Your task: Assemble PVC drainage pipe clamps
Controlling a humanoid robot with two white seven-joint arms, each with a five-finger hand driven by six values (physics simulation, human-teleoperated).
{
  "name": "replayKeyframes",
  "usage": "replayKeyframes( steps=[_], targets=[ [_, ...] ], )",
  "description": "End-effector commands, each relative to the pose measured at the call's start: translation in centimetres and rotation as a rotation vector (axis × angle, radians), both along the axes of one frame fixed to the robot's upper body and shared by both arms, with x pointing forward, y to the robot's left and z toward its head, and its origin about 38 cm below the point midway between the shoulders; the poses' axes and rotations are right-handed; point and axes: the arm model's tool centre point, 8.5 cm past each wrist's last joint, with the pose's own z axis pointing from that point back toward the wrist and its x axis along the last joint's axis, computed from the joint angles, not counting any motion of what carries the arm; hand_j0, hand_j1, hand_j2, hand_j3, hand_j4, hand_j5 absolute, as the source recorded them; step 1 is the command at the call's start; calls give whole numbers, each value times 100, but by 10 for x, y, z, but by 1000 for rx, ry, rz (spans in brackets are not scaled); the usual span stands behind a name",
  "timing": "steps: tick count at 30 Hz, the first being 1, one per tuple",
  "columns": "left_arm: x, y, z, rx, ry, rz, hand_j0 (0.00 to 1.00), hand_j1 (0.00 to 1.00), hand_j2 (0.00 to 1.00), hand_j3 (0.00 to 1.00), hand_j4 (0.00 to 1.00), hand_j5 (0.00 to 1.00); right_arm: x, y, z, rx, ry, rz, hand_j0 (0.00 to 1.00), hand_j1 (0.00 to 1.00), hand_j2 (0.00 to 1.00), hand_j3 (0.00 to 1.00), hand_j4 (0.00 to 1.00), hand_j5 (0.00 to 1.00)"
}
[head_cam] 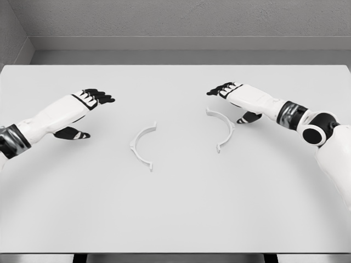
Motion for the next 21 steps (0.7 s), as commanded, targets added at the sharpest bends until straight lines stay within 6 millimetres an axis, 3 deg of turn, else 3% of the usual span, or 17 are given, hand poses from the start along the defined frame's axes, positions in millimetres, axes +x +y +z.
replayKeyframes(
  steps=[1,5,9,21],
  targets=[
    [0,-1,0,-11,1,-1,100,100,100,100,100,100,0,0,0,7,2,-1,100,100,100,100,100,100],
    [1,-6,-1,-22,1,-6,100,100,100,100,100,100,0,1,-2,3,6,0,100,100,100,100,100,100],
    [-2,-28,-12,-51,18,-43,100,100,100,100,100,100,0,1,-3,3,8,-1,100,100,100,100,100,100],
    [-3,-59,-26,-90,37,-84,100,100,100,100,100,100,0,23,-3,21,7,38,100,100,100,100,100,100]
  ],
)
